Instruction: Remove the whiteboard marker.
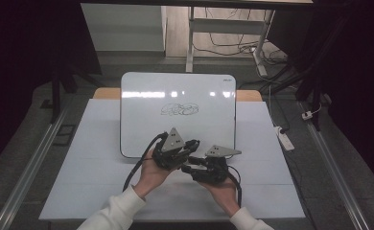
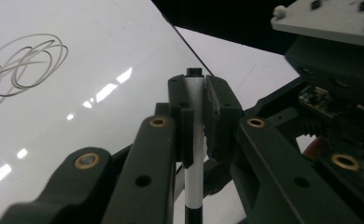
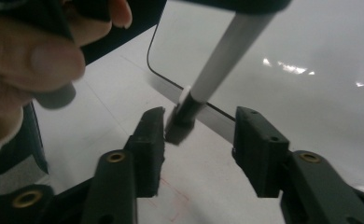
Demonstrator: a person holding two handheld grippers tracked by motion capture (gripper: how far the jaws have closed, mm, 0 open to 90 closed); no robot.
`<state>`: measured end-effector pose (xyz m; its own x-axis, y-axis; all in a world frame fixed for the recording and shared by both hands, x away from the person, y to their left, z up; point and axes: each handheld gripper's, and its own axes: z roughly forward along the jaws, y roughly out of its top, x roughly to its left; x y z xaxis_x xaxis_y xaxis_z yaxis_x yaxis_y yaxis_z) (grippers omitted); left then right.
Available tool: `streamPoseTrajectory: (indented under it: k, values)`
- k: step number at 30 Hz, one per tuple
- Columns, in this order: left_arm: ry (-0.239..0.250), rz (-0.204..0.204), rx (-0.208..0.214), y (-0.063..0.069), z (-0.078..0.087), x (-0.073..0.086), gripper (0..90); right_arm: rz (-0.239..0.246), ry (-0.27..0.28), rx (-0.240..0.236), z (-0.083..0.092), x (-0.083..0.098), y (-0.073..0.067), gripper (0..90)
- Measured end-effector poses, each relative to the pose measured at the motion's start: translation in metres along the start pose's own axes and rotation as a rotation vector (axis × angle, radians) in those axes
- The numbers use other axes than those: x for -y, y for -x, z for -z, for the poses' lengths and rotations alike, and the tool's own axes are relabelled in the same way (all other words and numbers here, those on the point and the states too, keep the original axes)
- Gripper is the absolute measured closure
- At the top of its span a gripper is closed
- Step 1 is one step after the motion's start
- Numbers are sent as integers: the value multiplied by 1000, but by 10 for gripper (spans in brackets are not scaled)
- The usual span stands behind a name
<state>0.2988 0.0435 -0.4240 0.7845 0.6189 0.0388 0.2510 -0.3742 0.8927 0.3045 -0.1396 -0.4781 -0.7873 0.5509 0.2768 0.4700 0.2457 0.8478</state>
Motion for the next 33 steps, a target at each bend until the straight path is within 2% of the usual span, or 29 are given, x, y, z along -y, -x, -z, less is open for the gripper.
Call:
streamPoseTrajectory:
  k: [7, 12, 16, 19, 20, 22, 25, 27, 29, 30, 31, 33]
  values:
    - [11, 4, 1, 4, -3, 0, 812, -46, -19, -1, -8, -1, -1, 709]
    - [15, 7, -8, 4, -4, 0, 811, -84, -40, 26, -9, -1, 1, 745]
    - [21, 4, -17, 6, -5, 1, 809, -92, -52, 42, -9, -1, 3, 759]
    - [43, 24, -13, 5, -1, 1, 787, -98, -46, 49, -7, -1, 6, 773]
    - [44, 36, -10, 3, 1, 1, 747, -93, -42, 49, -6, -1, 7, 773]
    - [36, 49, -6, -2, 10, 3, 646, -68, -35, 56, -4, -1, 7, 774]
    - [20, 77, -12, -14, 29, 12, 547, -24, -7, 58, 0, -3, 8, 774]
    - [0, 98, -26, -23, 45, 24, 503, 3, 19, 68, 4, -4, 10, 774]
    - [-14, 137, -33, -31, 62, 39, 476, 17, 46, 74, 8, -6, 13, 774]
    - [-14, 137, -33, -31, 62, 39, 469, 23, 63, 76, 9, -8, 15, 774]
    - [-36, 167, -43, -39, 77, 57, 463, 33, 79, 78, 11, -9, 16, 774]
    - [-67, 188, -62, -44, 91, 76, 453, 53, 109, 95, 15, -13, 19, 774]
